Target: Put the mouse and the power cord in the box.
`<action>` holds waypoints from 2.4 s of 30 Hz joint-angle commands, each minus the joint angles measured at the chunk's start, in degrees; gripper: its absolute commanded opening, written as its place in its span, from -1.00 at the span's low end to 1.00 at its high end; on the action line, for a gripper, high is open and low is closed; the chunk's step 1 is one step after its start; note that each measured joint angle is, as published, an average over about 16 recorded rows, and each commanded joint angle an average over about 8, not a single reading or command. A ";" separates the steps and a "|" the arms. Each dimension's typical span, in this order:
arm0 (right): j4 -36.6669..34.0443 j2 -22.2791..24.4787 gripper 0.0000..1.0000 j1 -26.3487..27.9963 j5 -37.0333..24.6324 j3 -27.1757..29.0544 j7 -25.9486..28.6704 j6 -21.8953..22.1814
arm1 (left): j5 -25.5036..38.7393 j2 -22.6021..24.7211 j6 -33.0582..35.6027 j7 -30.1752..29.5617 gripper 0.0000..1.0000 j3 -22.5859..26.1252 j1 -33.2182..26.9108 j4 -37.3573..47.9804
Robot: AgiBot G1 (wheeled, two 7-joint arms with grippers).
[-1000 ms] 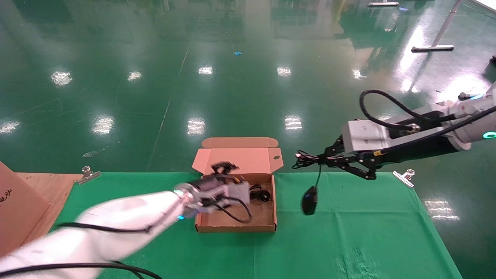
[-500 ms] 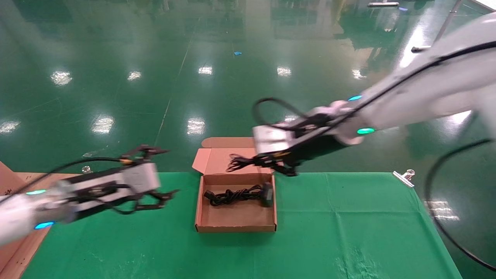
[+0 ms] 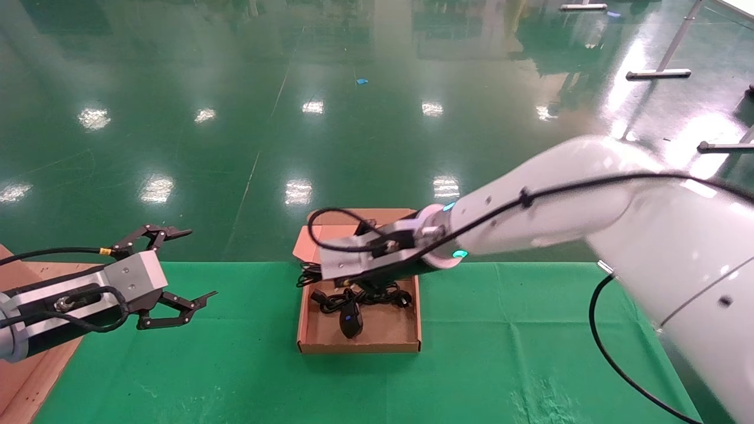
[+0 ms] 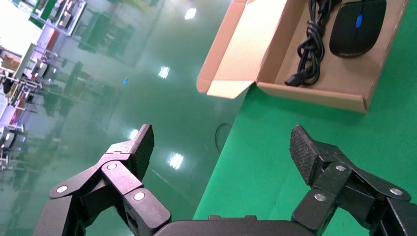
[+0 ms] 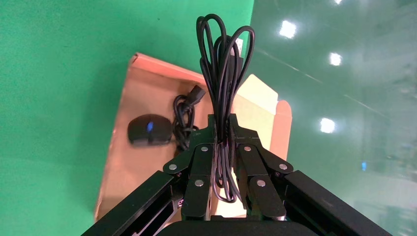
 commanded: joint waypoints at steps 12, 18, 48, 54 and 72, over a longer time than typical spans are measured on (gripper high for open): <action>-2.63 0.25 0.69 -3.72 1.32 -12.56 2.77 15.28 | -4.70 1.18 3.67 7.24 1.00 -3.43 1.56 4.21; -3.15 0.21 1.00 -4.58 2.05 -14.09 2.75 15.95 | -5.31 1.21 4.10 7.74 1.00 -3.88 1.76 4.63; 2.99 7.29 1.00 -9.58 10.32 -3.68 4.41 7.79 | -7.01 1.86 13.38 -0.01 1.00 -8.98 2.74 2.34; 6.63 11.65 1.00 -13.12 15.78 2.04 5.51 3.20 | -8.17 2.16 18.33 -3.82 1.00 -11.82 3.33 1.27; 17.54 24.71 1.00 -23.76 32.15 19.19 8.81 -10.56 | -11.63 3.06 33.17 -15.25 1.00 -20.33 5.12 -1.91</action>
